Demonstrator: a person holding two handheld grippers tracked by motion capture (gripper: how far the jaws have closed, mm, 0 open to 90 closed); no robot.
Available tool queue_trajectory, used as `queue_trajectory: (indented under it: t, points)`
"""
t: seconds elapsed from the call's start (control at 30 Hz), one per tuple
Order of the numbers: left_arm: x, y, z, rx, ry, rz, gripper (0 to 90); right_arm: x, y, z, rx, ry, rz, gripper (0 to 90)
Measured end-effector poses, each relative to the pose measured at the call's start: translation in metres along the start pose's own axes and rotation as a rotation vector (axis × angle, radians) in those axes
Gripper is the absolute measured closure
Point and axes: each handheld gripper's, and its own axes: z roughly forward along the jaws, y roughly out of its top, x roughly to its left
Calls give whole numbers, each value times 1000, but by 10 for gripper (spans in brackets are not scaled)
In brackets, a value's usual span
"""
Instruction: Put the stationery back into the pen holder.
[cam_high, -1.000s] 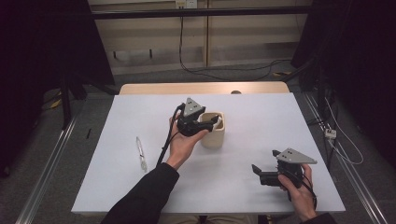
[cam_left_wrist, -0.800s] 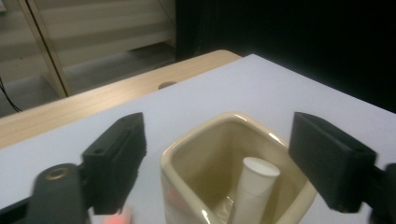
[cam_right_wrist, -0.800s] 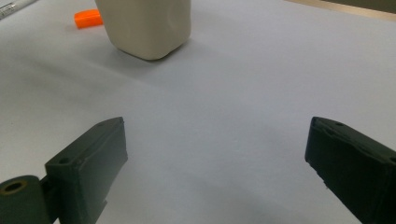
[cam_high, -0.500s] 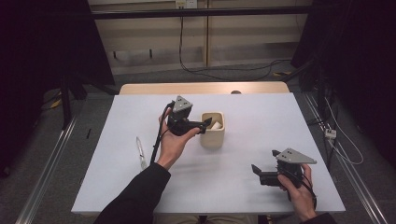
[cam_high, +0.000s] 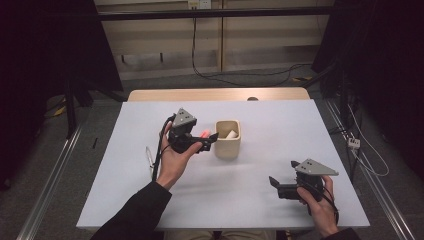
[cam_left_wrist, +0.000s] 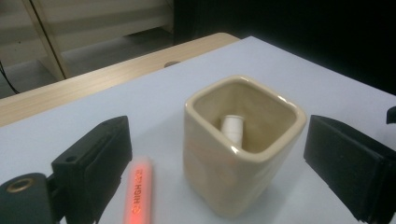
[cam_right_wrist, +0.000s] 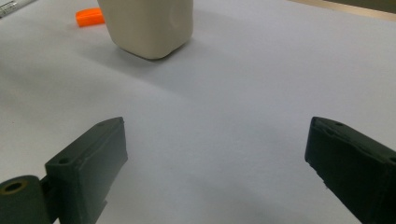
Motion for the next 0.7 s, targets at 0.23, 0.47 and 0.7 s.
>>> queue_trajectory:
  t: [0.23, 0.47, 0.7]
  points:
    - [6, -9, -12, 24, 35, 8, 88, 0, 0, 0, 2, 0, -2, 55]
    - [10, -17, -22, 39, 20, 8, 88, 1, 0, 1, 4, 2, -6, 55]
    - [22, -24, -33, 50, 30, 0, 102, 1, 0, 1, 5, 5, -9, 55]
